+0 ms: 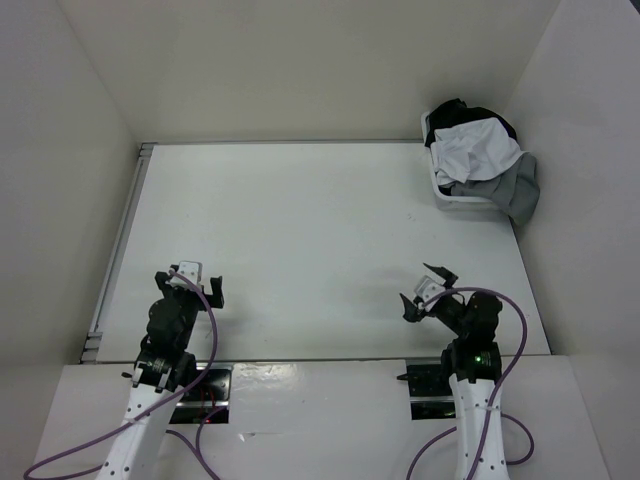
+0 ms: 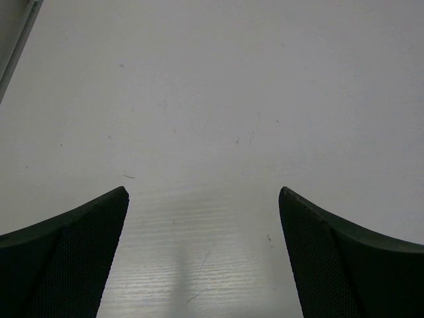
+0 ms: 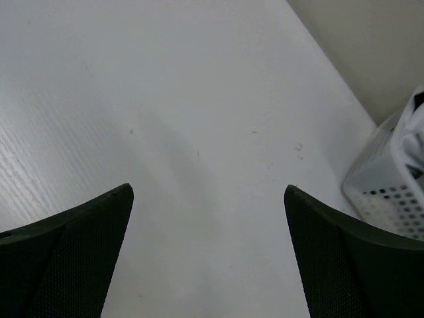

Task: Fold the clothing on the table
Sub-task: Grab the skirt from the pile

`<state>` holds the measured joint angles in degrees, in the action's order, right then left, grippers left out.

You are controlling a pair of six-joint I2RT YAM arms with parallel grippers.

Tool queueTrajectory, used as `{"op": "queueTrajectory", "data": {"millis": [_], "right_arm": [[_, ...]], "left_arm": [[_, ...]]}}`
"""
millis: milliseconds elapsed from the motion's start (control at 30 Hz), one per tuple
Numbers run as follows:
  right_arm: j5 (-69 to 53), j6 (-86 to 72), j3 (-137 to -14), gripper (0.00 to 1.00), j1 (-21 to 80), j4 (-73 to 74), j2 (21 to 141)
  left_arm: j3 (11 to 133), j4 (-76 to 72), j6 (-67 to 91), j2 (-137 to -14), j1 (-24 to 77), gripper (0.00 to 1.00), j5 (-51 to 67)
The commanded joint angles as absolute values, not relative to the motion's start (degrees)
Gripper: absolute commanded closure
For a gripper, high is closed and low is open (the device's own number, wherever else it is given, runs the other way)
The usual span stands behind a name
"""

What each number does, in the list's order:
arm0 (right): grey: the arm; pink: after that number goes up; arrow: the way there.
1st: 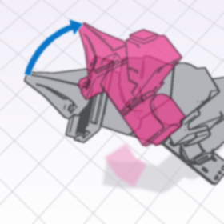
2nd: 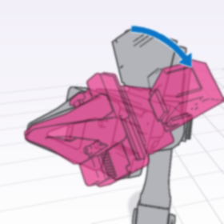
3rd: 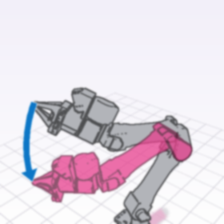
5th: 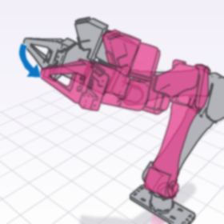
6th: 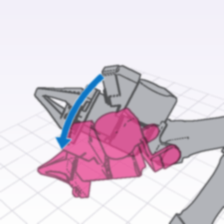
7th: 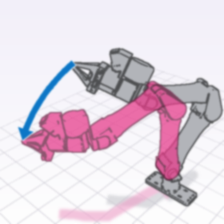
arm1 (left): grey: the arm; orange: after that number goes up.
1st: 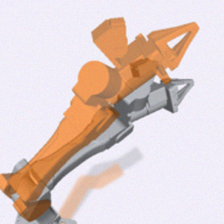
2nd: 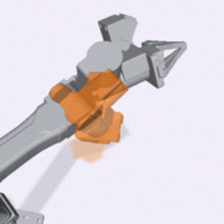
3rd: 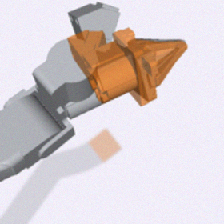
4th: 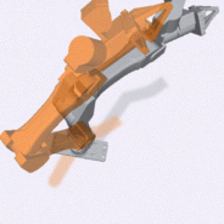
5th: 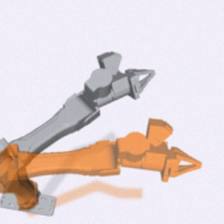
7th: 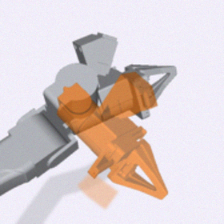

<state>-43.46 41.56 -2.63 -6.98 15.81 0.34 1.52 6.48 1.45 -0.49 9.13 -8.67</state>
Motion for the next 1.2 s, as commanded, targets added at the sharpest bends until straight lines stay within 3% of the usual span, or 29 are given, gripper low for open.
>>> {"op": "queueTrajectory", "data": {"millis": [0,100,267,500,567,667,767,833,967,1167], "right_arm": [[-49.7,53.0,-6.5,0.02,-6.5,10.6,-4.4],[-49.7,61.9,-9.3,0.02,-6.5,6.0,-4.4],[-42.3,119.8,-14.5,0.02,-6.5,22.0,-4.4],[-33.1,122.9,-8.5,0.02,-6.5,-6.7,-4.4],[-34.4,118.7,-9.0,0.02,-6.5,-9.0,-4.4],[-36.0,99.8,-15.5,0.02,-6.5,-6.6,-4.4],[-30.8,78.3,-19.7,0.02,-6.5,-14.2,-2.8],[-26.7,65.8,-27.3,0.02,-6.5,-11.8,1.1],[-11.9,45.7,-45.5,0.02,-7.0,-3.1,20.0],[-5.6,27.7,-50.7,0.02,-8.1,4.1,27.9]], "left_arm": [[0.0,5.2,0.7,6.9,8.8,0.0,-8.1],[0.0,5.2,0.7,6.9,8.8,0.0,-8.1],[0.0,5.2,0.7,6.9,8.8,0.0,-8.1],[0.0,5.2,0.7,6.9,8.8,0.0,-8.1],[0.0,5.2,0.7,6.9,8.8,0.0,-8.1],[0.0,5.2,0.7,6.9,8.8,0.0,-8.1],[0.0,5.2,0.7,6.9,8.8,0.0,-8.1],[0.0,5.2,0.7,6.9,8.8,0.0,-8.1],[0.0,5.2,0.7,6.9,8.8,0.0,-8.1],[0.0,5.2,0.7,6.9,8.8,0.0,-8.1]]}}
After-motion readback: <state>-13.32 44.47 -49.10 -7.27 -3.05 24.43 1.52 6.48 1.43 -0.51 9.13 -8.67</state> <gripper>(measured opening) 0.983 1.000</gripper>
